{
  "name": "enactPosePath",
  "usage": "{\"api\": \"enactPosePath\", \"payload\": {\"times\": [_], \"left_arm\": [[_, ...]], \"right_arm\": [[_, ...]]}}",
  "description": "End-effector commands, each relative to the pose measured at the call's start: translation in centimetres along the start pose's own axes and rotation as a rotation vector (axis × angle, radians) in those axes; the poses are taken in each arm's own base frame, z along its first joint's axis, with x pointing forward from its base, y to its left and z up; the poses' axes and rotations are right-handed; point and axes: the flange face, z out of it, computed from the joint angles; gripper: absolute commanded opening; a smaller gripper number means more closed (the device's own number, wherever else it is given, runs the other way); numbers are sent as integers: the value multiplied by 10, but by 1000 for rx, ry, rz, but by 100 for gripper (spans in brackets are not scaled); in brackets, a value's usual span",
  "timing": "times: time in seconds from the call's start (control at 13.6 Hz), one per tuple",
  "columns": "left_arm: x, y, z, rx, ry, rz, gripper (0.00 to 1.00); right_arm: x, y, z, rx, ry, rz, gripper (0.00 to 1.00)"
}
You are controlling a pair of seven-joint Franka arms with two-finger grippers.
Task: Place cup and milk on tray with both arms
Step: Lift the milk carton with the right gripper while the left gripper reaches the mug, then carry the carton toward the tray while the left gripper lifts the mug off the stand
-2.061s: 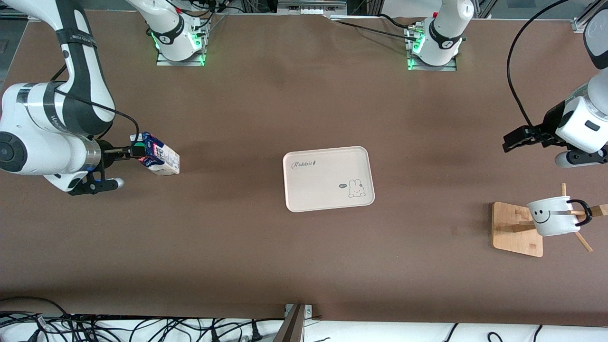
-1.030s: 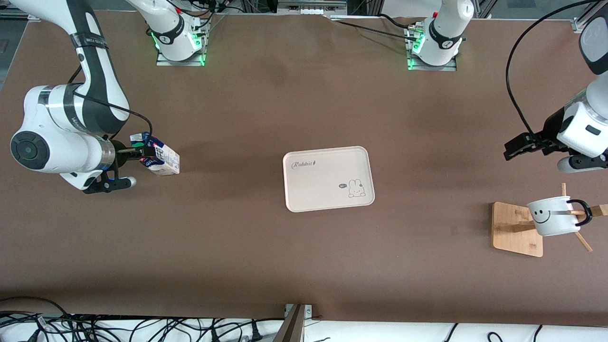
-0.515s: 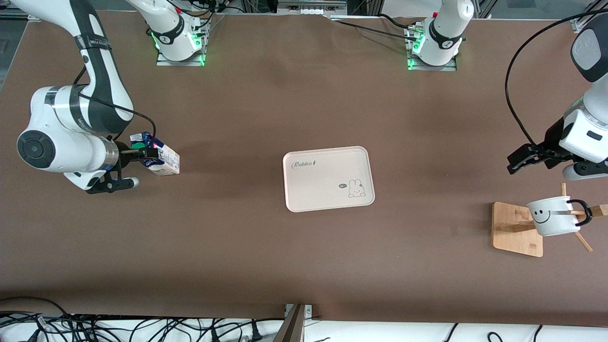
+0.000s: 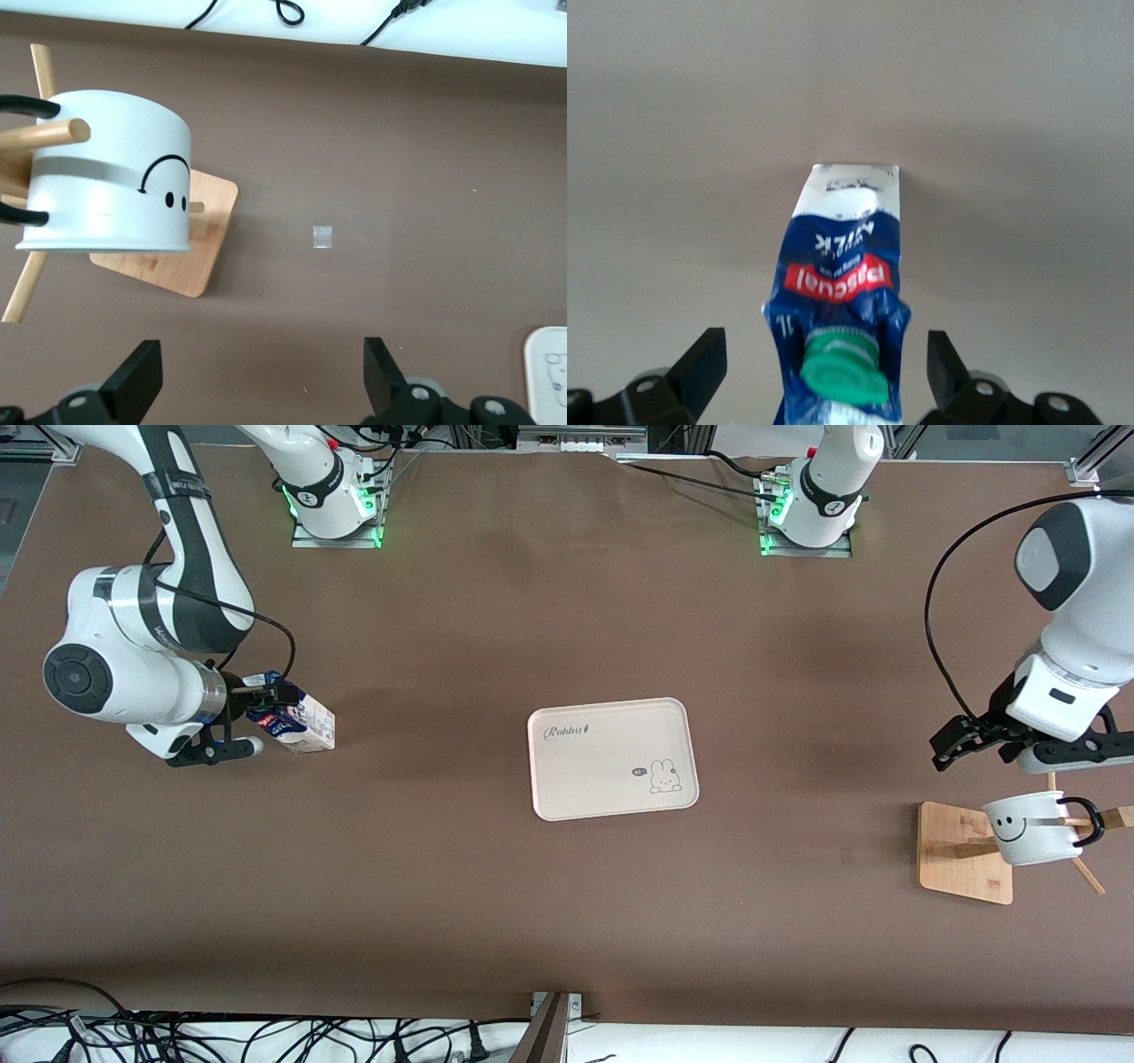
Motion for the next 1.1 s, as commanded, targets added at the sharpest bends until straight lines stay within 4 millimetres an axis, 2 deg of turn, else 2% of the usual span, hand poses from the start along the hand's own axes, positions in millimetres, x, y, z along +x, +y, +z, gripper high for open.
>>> {"api": "enactPosePath", "payload": {"times": [0.0,0.22,0.44,0.59,0.81,0.96,1.03], "left_arm": [[-37,-3,1,33,87,68,100],[-48,-12,18,36,159,80,100],[-46,-26,39,65,238,126,100],[-45,-25,48,58,253,129,100],[-43,-23,61,43,297,133,100],[-42,-21,65,46,298,149,100],[-41,-19,66,51,305,169,100]], "right_arm": [[-15,2,-6,14,-11,17,100],[-15,4,-1,14,-17,21,100],[-13,6,4,15,-29,23,100],[-12,7,5,15,-26,26,97],[-12,7,8,15,-29,11,65],[-13,9,10,16,-30,-2,52],[-12,9,11,16,-32,-7,51]]}}
